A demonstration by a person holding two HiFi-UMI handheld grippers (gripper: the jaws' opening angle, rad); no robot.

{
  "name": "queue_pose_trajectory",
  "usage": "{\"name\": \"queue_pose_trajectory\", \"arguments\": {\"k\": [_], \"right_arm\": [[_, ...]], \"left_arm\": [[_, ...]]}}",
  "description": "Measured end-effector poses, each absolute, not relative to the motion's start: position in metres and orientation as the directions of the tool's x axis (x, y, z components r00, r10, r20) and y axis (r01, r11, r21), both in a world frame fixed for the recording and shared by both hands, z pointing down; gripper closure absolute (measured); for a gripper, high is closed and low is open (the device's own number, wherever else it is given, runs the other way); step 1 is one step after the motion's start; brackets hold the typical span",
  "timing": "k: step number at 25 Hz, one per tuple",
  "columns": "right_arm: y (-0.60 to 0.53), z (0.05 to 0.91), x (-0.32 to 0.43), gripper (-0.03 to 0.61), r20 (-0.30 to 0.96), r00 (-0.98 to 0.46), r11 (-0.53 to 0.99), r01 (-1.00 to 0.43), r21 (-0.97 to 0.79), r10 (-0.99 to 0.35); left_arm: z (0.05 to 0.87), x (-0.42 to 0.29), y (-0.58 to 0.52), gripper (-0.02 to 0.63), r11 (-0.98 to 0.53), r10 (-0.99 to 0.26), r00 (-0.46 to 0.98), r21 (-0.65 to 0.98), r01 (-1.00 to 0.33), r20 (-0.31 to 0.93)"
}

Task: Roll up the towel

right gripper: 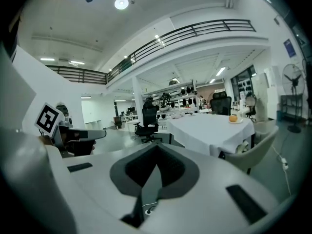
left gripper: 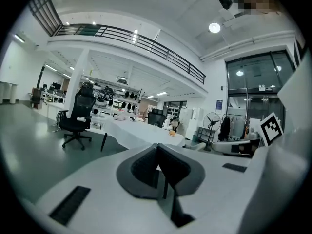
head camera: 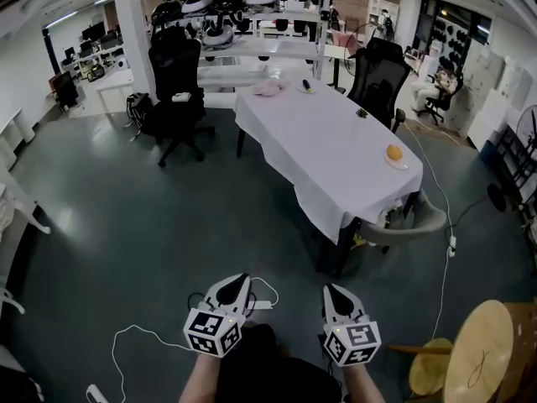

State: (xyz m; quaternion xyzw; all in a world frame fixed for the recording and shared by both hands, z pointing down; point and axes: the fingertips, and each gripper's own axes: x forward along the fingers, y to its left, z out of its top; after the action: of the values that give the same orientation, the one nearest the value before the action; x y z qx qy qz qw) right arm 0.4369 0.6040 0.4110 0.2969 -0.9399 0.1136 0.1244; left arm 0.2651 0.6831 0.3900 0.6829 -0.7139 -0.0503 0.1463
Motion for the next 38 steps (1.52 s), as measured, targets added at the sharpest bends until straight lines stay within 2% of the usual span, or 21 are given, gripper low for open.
{"name": "queue_pose_trajectory", "arguments": {"k": [2, 3, 4, 5, 8, 10, 15, 24, 38], "right_arm": [[0.599, 0.412, 0.435, 0.572, 0.31, -0.789, 0.794, -0.59, -0.146, -0.53], [0.596, 0.412, 0.434, 0.539, 0.31, -0.793, 0.796, -0.585, -0.154, -0.523], [0.595, 0.412, 0.432, 0.459, 0.31, -0.799, 0.799, -0.579, -0.164, -0.515], [0.592, 0.411, 0.43, 0.409, 0.307, -0.804, 0.802, -0.573, -0.169, -0.509], [0.582, 0.405, 0.426, 0.311, 0.291, -0.81, 0.808, -0.566, -0.164, -0.509], [0.572, 0.402, 0.425, 0.263, 0.285, -0.808, 0.808, -0.569, -0.153, -0.515], [0.538, 0.401, 0.43, 0.238, 0.291, -0.796, 0.797, -0.585, -0.146, -0.531], [0.458, 0.398, 0.42, 0.249, 0.301, -0.782, 0.79, -0.6, -0.127, -0.546], [0.326, 0.386, 0.343, 0.259, 0.289, -0.797, 0.809, -0.577, -0.11, -0.53]], "left_arm": [[0.391, 0.264, 0.68, 0.6, 0.06, -0.99, -0.02, 0.292, -0.955, 0.138], [0.391, 0.264, 0.678, 0.58, 0.055, -0.99, -0.013, 0.303, -0.952, 0.138], [0.392, 0.263, 0.676, 0.525, 0.049, -0.99, -0.005, 0.312, -0.949, 0.139], [0.393, 0.262, 0.674, 0.463, 0.045, -0.99, 0.0, 0.319, -0.947, 0.14], [0.391, 0.254, 0.664, 0.321, 0.052, -0.991, -0.006, 0.347, -0.936, 0.133], [0.39, 0.249, 0.655, 0.26, 0.052, -0.992, -0.007, 0.364, -0.93, 0.124], [0.39, 0.237, 0.627, 0.252, 0.053, -0.989, -0.008, 0.298, -0.953, 0.148], [0.388, 0.201, 0.552, 0.252, 0.067, -0.986, -0.021, 0.279, -0.958, 0.163], [0.377, 0.144, 0.428, 0.252, 0.046, -0.99, -0.007, 0.274, -0.961, 0.141]]}}
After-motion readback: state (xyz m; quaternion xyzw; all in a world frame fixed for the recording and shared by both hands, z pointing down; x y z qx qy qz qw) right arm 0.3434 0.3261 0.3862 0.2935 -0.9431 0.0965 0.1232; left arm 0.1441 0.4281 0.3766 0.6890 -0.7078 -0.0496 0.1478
